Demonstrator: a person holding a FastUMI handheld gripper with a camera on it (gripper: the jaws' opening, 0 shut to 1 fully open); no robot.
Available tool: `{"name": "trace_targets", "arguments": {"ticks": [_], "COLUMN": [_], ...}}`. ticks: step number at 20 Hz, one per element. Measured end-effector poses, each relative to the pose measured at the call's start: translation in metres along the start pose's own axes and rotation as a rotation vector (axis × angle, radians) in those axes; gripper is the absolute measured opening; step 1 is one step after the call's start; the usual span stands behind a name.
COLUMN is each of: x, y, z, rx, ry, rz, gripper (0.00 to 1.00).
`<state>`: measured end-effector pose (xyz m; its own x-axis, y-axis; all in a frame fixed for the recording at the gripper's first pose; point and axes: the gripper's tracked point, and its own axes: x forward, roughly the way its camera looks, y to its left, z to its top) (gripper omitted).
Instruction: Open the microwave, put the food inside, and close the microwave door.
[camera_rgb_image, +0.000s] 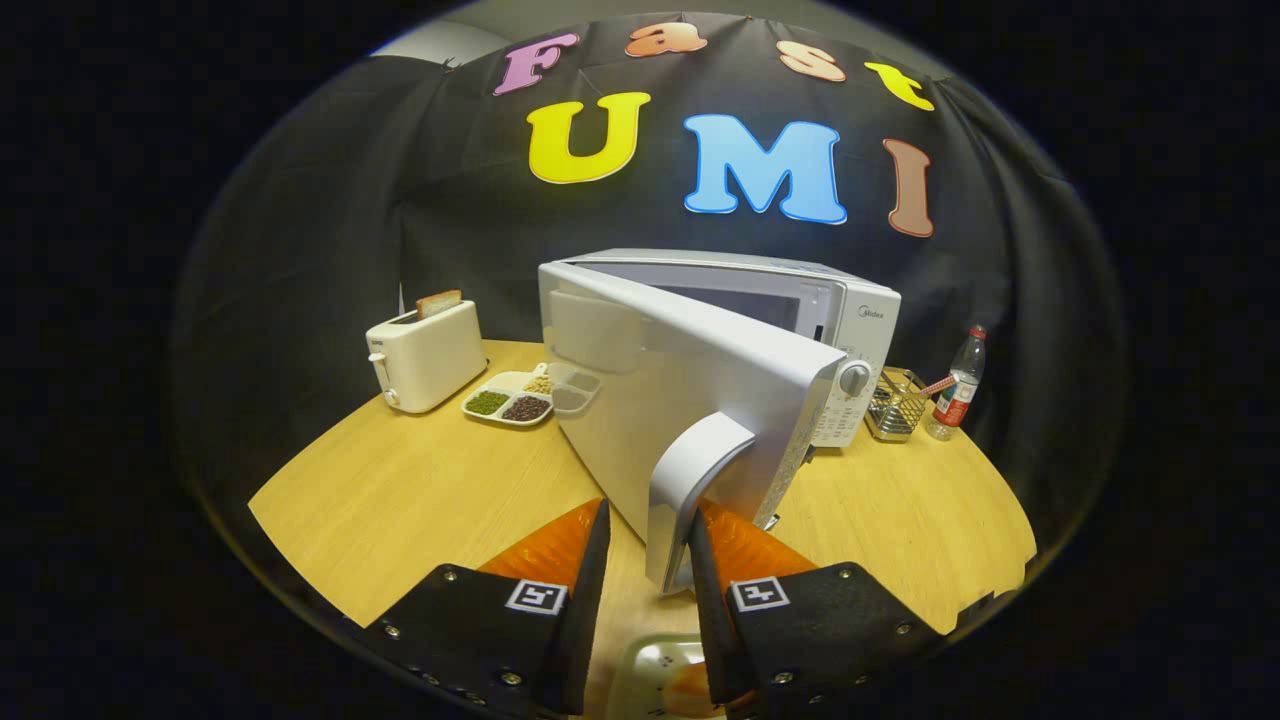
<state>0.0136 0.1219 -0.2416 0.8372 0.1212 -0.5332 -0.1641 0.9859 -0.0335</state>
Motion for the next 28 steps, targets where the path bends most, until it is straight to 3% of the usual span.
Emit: {"name": "trace_targets", "arguments": {"ticks": [6,15,17,19,23,25,26,28], "x": [-0.019,-0.036,-0.041,-0.054,-0.092,-0.108,-0.112,-0.118], "y": [0.057,0.133,0.147,0.168,0.178,0.168,0.159,0.133], "z": [-0.008,-0.015,-0.019,-0.027,-0.005,0.012,0.020,0.035], "rx": [-0.001,-0.105,-0.099,-0.082,-0.097,-0.082,-0.076,-0.059], "ry": [-0.005,-0.008,0.009,0.038,-0.043,-0.088,-0.107,-0.153], "rz": [0.044,0.148,0.208,0.319,0.447,0.473,0.467,0.434], "gripper": [0.45,0.45,0.46,0.46,0.46,0.67,0.84,0.88]}}
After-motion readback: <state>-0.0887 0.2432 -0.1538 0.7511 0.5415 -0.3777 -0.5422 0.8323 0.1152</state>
